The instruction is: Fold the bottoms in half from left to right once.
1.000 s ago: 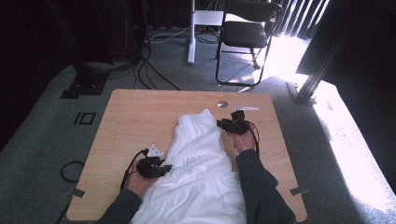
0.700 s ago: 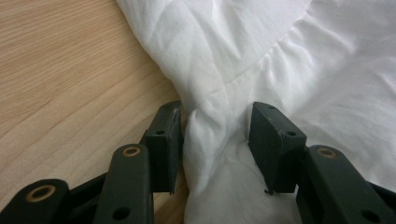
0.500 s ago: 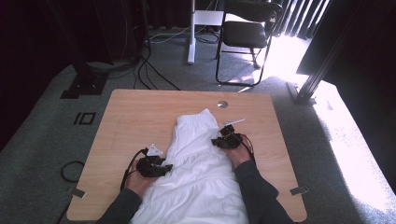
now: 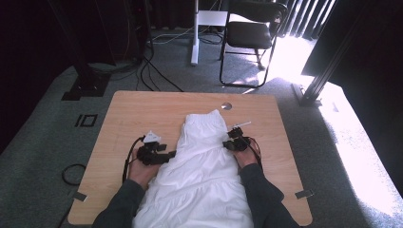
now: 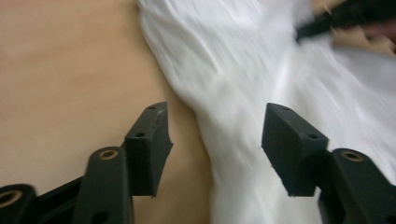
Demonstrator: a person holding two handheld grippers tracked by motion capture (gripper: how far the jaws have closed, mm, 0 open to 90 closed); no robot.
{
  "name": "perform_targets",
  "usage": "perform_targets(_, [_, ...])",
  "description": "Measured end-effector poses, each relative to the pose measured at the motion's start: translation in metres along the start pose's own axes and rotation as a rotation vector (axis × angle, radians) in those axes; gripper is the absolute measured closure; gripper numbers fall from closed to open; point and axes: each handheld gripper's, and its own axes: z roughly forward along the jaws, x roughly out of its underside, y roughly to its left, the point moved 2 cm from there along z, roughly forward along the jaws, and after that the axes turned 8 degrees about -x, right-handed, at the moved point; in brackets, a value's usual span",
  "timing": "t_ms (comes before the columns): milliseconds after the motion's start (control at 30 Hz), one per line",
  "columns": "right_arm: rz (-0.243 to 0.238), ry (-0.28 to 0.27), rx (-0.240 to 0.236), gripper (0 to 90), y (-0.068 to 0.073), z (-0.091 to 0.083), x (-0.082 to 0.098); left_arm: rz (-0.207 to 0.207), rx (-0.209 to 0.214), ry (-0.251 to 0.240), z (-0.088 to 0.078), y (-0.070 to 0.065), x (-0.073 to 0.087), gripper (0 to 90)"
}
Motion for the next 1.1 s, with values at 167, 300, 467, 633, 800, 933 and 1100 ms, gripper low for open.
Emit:
perform_targets(167, [-0.012, -0.016, 0.011, 83.5, 0.001, 0.0, 0.002, 0.015, -0.044, -0.003, 0.042, -0.003, -0.035, 41.0])
perform_targets(300, [-0.021, -0.031, 0.02, 83.5, 0.003, 0.001, 0.004, 0.015, -0.084, 0.028, 0.073, -0.005, -0.042, 40.5])
perform_targets(467, [-0.051, -0.091, 0.066, 84.3, 0.007, 0.002, 0.011, -0.015, -0.089, 0.115, 0.103, -0.005, -0.03, 40.5])
perform_targets(633, [-0.065, -0.106, 0.086, 85.8, 0.012, 0.003, 0.014, 0.014, -0.08, 0.112, 0.098, -0.007, -0.026, 52.3])
perform_targets(800, [-0.065, -0.107, 0.07, 86.4, 0.017, 0.001, 0.02, -0.014, -0.028, 0.103, 0.09, -0.007, -0.016, 78.9])
perform_targets(933, [-0.097, -0.091, 0.041, 86.7, 0.031, -0.004, 0.032, -0.032, 0.009, 0.089, 0.074, -0.011, 0.001, 81.4])
perform_targets(1100, [-0.139, -0.061, 0.007, 85.7, 0.048, -0.011, 0.046, 0.011, 0.025, 0.099, 0.06, -0.019, 0.014, 81.5])
